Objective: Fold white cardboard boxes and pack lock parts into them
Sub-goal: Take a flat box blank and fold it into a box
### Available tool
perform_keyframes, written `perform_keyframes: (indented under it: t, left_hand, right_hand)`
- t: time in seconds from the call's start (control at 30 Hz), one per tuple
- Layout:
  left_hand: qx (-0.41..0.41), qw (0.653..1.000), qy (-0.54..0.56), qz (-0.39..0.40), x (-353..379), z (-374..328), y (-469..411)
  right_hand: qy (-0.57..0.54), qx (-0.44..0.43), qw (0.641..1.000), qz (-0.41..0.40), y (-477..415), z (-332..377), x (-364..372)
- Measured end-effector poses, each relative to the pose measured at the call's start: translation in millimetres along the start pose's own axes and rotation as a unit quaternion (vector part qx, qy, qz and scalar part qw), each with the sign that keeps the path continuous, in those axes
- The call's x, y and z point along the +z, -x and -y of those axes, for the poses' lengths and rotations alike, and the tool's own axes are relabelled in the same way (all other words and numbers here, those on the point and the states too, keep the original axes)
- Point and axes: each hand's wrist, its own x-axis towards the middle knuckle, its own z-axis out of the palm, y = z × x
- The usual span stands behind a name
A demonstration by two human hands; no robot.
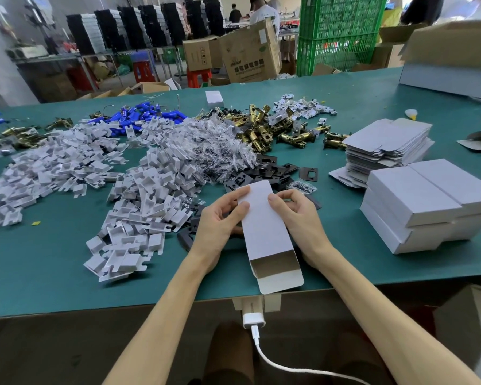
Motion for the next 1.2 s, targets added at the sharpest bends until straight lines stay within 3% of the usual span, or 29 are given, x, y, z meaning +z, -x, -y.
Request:
perform_keyframes:
  t: [0.5,1.2]
  left_hand:
    - [-0.030,0.997,0.064,0.001,-1.4,-1.4,-0.7]
    - [-0.047,0.999,0.013,0.002,-1.3,-1.1,0.1]
  right_hand:
    - [-0.019,-0.019,0.999,0.030,0.2,-0.8,-1.9]
    - [-0.030,-0.012,0.999,0.023,-1.1,-0.9,-2.9]
